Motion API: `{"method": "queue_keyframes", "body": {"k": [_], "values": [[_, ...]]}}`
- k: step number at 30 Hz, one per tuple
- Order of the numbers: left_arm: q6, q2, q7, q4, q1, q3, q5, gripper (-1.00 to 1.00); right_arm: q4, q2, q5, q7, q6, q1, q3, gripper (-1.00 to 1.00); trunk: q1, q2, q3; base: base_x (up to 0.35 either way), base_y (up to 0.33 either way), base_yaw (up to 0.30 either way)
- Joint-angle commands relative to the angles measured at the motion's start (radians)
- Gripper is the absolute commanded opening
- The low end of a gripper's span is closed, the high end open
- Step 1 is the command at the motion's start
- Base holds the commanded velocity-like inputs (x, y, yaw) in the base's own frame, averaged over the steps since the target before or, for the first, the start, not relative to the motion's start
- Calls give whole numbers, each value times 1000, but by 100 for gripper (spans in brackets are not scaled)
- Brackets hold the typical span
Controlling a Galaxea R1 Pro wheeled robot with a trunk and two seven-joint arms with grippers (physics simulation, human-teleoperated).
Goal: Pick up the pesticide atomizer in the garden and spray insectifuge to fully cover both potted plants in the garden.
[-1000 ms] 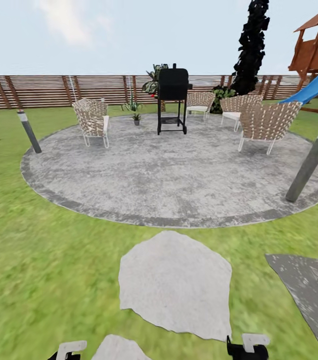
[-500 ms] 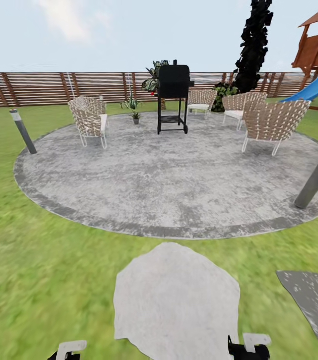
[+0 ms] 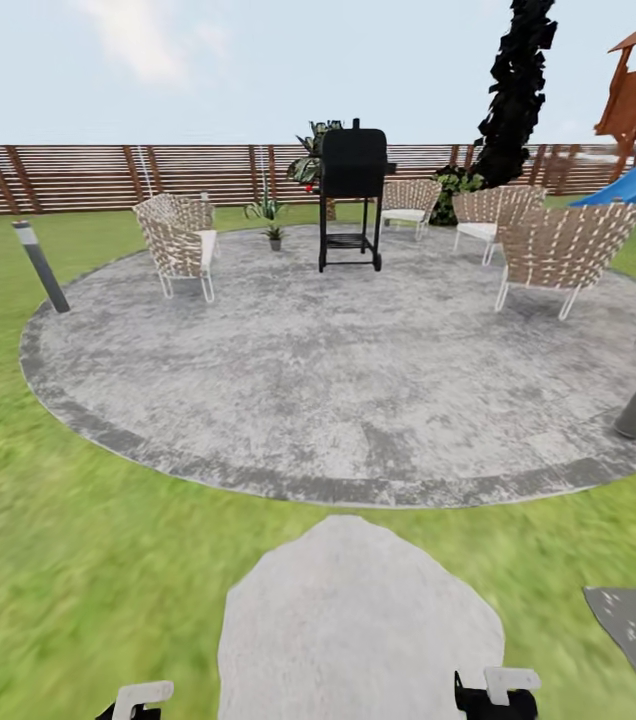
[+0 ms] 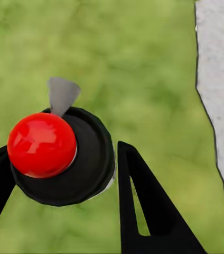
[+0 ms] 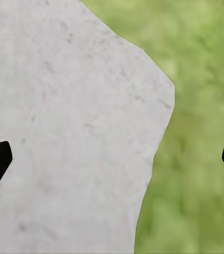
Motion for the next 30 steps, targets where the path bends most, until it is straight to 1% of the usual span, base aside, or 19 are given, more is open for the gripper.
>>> {"method": "queue_keyframes", "body": {"k": [1,17,21,30], "values": [[-4,0,6,2,-1,4,-11,-100,1,0,11,-4,-3,0,-7,100,0,0,-1,338,0,216],[-4,0,6,2,-1,4,-10,-100,1,0,11,-4,-3,0,-7,100,0,0,-1,338,0,272],[-4,0,6,2,-1,4,-10,-100,1,0,10,-4,-3,0,-7,100,0,0,-1,338,0,81],[-4,0,6,2,-1,4,-10,-100,1,1,10,-4,-3,0,-7,100,0,0,-1,338,0,6]]}}
